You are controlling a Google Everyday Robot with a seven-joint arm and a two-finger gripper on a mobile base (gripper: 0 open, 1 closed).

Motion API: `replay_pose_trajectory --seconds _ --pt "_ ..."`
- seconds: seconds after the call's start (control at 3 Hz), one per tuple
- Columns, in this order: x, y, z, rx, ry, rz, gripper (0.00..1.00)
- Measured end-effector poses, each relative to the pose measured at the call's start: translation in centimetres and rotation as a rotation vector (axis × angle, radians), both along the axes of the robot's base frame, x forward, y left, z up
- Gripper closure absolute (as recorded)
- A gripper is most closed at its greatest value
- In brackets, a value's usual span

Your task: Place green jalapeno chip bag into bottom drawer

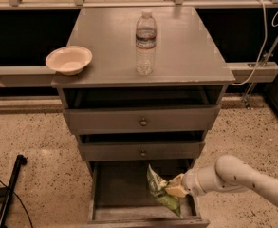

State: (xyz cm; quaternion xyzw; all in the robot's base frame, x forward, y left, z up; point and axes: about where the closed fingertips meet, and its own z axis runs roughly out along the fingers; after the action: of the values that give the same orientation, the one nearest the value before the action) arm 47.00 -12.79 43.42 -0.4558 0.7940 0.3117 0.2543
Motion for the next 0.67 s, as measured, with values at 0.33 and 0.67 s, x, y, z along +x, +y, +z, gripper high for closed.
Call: replay_pose_trajectory --seconds 0.33,0.67 --pt "-0.5 1.2 -7.2 0.056 0.141 -0.06 1.0" --pt "-0.5 1.7 -10.8 0.094 0.222 -0.123 1.0"
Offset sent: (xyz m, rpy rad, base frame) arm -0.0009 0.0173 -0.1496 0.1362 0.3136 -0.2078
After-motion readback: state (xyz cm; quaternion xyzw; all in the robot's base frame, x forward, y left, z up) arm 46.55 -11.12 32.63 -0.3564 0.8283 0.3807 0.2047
